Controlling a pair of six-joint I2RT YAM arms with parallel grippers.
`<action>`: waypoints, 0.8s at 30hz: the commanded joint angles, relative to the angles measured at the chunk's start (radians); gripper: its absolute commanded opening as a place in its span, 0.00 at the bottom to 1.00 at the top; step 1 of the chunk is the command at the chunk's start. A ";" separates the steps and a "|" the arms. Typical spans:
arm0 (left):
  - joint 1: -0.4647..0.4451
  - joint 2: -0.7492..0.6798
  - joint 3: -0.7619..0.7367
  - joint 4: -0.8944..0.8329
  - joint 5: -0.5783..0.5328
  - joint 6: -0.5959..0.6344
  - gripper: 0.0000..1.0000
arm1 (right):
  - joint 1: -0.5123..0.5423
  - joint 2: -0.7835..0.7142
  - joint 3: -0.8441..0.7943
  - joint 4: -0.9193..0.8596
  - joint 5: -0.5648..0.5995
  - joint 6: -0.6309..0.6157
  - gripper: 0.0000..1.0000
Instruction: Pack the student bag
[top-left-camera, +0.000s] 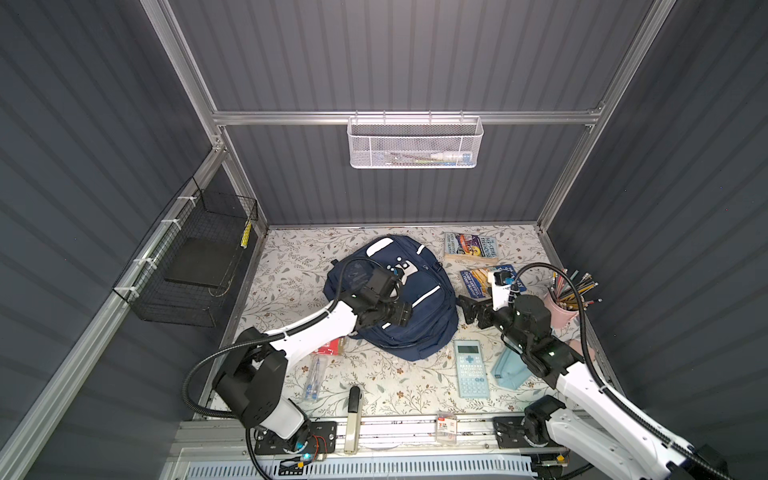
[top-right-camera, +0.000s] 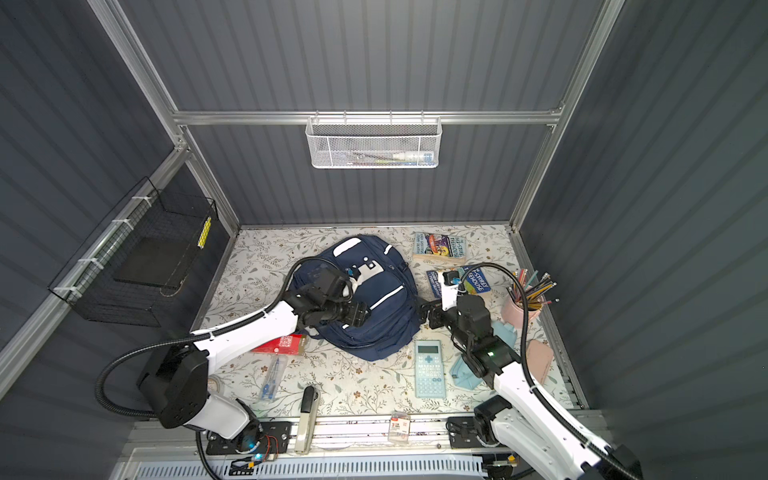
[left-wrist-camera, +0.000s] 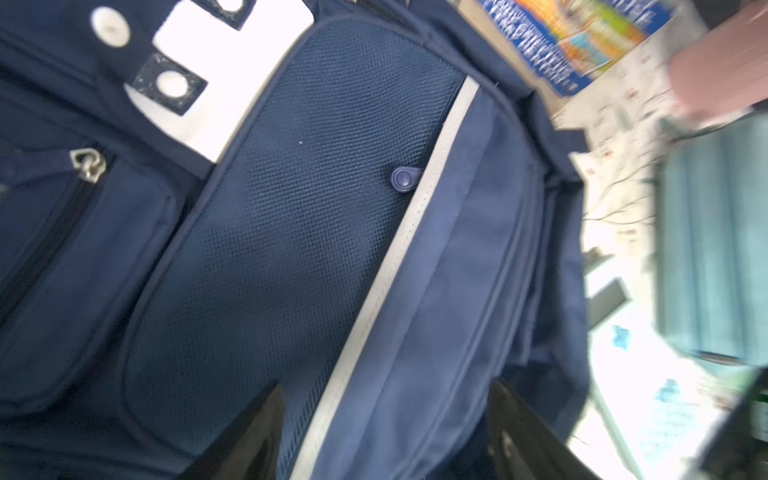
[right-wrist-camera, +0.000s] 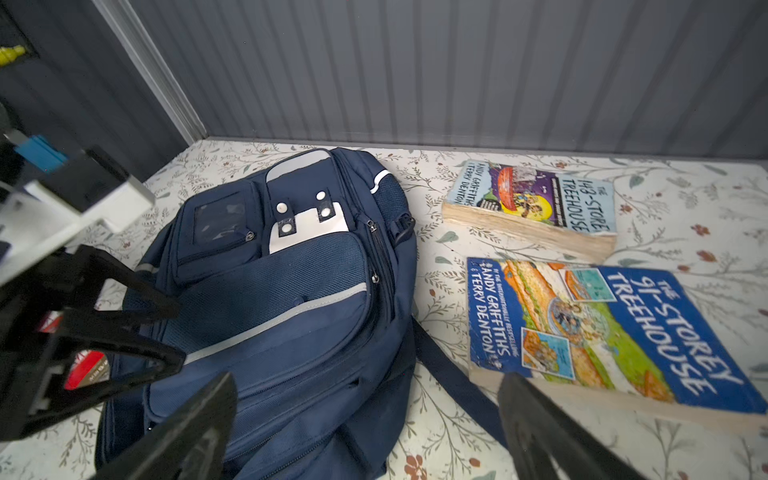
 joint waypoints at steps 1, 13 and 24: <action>-0.105 0.080 0.113 -0.056 -0.216 0.066 0.77 | -0.037 -0.044 -0.023 -0.071 -0.029 0.108 0.99; -0.182 0.301 0.254 -0.095 -0.354 0.097 0.74 | -0.080 -0.103 -0.065 -0.089 -0.040 0.107 0.99; -0.178 0.257 0.270 -0.107 -0.323 0.080 0.00 | -0.086 -0.100 -0.070 -0.087 -0.054 0.098 0.99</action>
